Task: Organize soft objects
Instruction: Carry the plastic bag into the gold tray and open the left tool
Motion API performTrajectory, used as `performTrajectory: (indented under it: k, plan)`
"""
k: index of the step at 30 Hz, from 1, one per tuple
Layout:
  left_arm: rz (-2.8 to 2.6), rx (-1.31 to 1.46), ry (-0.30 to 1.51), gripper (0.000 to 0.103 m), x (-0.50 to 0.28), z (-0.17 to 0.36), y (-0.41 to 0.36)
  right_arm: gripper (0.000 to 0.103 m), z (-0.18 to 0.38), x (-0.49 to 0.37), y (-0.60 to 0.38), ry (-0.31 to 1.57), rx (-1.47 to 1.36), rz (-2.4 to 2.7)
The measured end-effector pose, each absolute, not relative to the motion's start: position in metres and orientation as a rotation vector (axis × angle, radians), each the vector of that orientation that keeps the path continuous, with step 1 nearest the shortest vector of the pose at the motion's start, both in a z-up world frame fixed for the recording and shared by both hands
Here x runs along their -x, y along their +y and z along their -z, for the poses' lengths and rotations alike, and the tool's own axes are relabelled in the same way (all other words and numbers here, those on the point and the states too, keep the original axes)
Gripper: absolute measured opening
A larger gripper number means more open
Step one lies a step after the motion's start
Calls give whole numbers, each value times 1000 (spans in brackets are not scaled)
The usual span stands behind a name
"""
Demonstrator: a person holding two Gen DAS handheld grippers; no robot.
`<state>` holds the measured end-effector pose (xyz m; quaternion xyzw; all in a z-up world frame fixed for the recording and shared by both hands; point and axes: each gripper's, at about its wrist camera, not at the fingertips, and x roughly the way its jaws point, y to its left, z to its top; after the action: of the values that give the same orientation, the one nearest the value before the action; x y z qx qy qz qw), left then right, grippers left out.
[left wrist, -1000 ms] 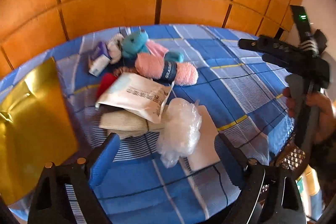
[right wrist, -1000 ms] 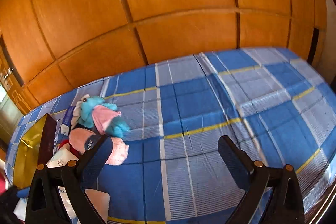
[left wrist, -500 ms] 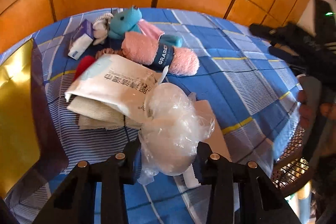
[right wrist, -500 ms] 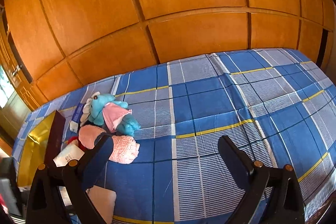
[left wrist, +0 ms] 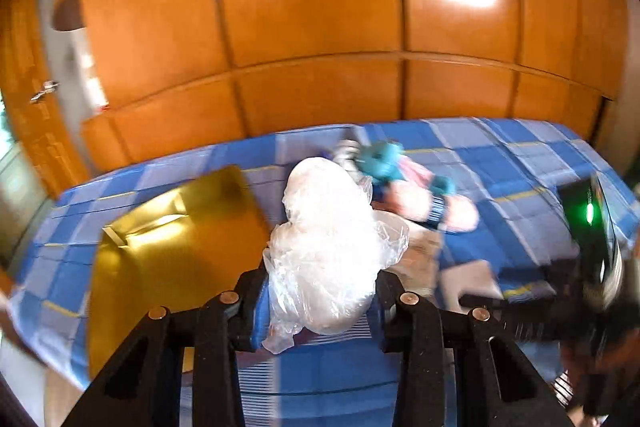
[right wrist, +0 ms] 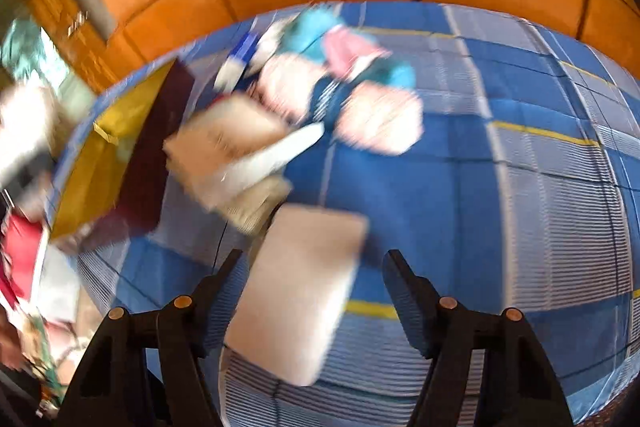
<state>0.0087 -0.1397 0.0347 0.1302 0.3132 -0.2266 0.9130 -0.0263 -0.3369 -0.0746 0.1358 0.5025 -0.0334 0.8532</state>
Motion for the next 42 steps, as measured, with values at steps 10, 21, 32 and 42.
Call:
performTrajectory:
  k: [10,21,32,42]
  plan:
    - [292,-239,599,39,-17,-45,-86,71,90,16,-300,1120,-85,168]
    - [211,-199,620,39,-33,-37,-52,60,91,18,-297,1103,-98,184]
    - [169,-51,822,39,-112,2,6,60,93,15,-298,1117,-84,164]
    - [43,48,986,40,-225,48,52,60,93,19,-298,1087,-69,129]
